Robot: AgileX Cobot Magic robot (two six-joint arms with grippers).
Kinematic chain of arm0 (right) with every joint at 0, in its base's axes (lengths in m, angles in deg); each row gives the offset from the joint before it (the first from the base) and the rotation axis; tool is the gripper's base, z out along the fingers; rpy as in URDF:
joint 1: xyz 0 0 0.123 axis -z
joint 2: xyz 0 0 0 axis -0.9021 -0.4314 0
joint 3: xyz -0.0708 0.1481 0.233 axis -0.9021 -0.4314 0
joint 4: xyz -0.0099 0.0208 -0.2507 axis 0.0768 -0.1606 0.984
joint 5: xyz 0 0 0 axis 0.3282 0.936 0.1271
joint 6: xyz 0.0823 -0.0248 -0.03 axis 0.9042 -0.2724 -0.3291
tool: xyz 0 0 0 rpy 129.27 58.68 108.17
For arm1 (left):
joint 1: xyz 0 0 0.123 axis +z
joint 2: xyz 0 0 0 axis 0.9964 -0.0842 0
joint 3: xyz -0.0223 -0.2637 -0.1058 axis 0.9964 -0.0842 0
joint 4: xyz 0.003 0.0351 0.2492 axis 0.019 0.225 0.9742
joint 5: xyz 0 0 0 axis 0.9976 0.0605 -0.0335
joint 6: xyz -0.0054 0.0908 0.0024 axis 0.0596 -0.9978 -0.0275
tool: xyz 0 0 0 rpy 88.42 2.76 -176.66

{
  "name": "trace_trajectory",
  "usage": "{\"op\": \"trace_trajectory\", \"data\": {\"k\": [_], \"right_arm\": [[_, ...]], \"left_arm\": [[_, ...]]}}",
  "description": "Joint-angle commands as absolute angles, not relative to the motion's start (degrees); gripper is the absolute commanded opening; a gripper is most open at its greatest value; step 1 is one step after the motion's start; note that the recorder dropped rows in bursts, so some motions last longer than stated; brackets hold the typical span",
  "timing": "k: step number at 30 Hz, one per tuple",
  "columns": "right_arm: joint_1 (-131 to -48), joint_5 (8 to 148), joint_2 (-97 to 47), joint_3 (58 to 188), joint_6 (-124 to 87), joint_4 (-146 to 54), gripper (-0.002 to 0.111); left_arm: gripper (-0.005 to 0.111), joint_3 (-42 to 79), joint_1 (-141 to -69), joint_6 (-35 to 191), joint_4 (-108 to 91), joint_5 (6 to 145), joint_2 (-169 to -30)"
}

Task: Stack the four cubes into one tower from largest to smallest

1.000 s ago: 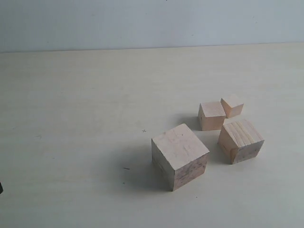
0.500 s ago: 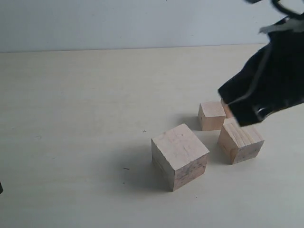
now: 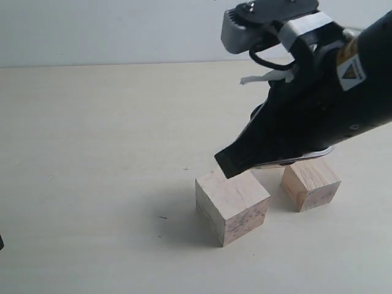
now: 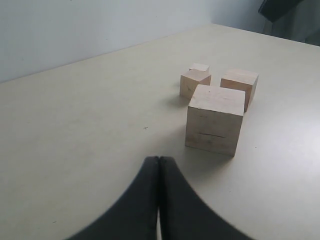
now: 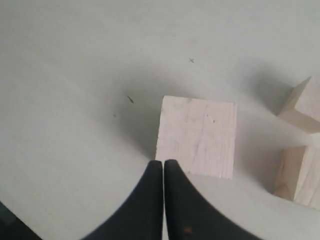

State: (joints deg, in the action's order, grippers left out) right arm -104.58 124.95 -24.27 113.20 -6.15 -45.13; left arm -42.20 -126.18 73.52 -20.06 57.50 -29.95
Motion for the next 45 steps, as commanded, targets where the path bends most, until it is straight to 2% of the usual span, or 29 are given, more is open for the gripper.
{"op": "trace_trajectory", "data": {"k": [1, 2, 5, 6, 9, 22, 31, 45], "right_arm": [[-104.80, 126.28, -28.10, 113.46, -4.34, -43.79, 0.019], [-104.80, 126.46, -28.44, 113.46, -5.28, -43.68, 0.025], [-104.80, 126.43, -30.01, 113.73, -5.76, -43.52, 0.053], [-104.80, 126.58, -30.71, 113.97, -5.64, -43.38, 0.067], [-104.80, 126.14, -33.24, 114.11, -2.69, -41.47, 0.087], [-103.99, 122.80, -44.64, 114.86, 10.12, -34.10, 0.088], [-103.60, 122.49, -49.46, 119.73, 4.49, -41.09, 0.088], [-103.60, 122.50, -53.79, 119.82, 3.56, -32.37, 0.088]], "left_arm": [[0.000, -42.38, -126.12, 73.44, -20.24, 57.56, -29.57], [0.000, -42.38, -126.12, 73.44, -20.24, 57.56, -29.57], [0.000, -42.38, -126.12, 73.44, -20.24, 57.56, -29.57], [0.000, -42.38, -126.12, 73.44, -20.24, 57.56, -29.57], [0.000, -42.38, -126.12, 73.44, -20.24, 57.56, -29.57], [0.000, -42.38, -126.12, 73.59, -20.24, 57.56, -29.57], [0.000, -42.38, -126.12, 73.47, -20.24, 57.56, -29.57], [0.000, -42.38, -126.12, 73.47, -20.24, 57.56, -29.57]]}}
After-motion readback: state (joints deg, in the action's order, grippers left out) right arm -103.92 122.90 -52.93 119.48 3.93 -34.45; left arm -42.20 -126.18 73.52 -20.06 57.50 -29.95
